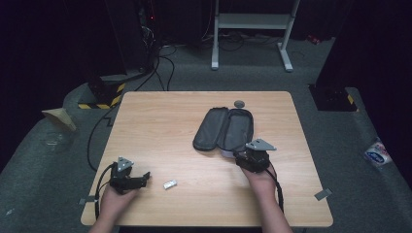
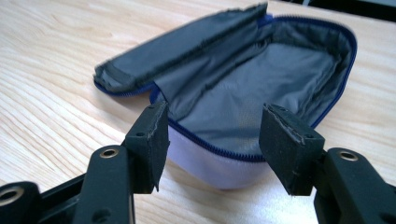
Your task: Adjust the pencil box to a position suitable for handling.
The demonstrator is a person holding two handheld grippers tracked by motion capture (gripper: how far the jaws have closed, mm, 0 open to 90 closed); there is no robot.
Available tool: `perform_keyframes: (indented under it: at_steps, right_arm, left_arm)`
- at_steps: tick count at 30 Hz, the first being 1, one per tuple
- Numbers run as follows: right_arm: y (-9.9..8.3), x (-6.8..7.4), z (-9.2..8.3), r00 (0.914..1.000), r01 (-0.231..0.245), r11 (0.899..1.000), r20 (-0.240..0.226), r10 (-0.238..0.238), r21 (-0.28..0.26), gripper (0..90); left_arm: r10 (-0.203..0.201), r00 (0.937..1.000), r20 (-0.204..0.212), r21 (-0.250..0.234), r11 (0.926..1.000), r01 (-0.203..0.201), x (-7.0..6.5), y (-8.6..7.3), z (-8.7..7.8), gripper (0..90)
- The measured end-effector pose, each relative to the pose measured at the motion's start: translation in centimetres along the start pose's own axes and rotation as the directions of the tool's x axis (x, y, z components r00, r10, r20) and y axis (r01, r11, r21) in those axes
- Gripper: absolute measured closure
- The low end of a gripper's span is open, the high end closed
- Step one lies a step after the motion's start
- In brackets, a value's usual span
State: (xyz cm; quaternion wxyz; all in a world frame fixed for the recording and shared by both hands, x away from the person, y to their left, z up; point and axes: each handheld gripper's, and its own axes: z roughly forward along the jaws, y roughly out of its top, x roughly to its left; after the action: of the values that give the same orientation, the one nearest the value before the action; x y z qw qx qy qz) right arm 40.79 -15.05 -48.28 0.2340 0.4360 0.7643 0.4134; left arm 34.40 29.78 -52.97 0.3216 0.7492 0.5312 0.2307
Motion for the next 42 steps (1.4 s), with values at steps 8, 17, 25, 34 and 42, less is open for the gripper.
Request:
perform_keyframes:
  at_steps: [8,17,25,34,42]
  right_arm:
    - [-1.0,0.9,0.4,0.9994,0.009,0.999,-0.034,-0.008,0.032,45.3]
    - [-1.5,4.5,0.0,0.9926,0.042,0.999,-0.115,-0.039,0.027,46.2]
    - [-1.3,8.4,0.4,0.9768,0.099,0.995,-0.191,-0.096,0.008,46.1]
    - [-0.7,9.9,0.2,0.9651,0.115,0.993,-0.233,-0.120,-0.033,46.0]
    - [0.7,5.6,-0.7,0.9905,0.038,0.996,-0.129,-0.048,-0.081,45.8]
  left_arm:
    - [0.007,1.0000,0.005,-0.001,1.0000,-0.007,0.0,0.0,0.1,10.3]
    - [0.012,0.9999,0.008,-0.003,0.9999,-0.012,0.1,0.1,0.1,10.3]
    - [0.014,0.9998,0.014,-0.003,0.9999,-0.014,0.1,0.1,0.1,10.9]
    - [0.018,0.9998,0.012,-0.004,0.9998,-0.018,0.1,0.0,0.0,12.1]
    - [0.017,0.9998,0.011,-0.012,0.9998,-0.016,0.0,-0.5,-0.6,14.9]
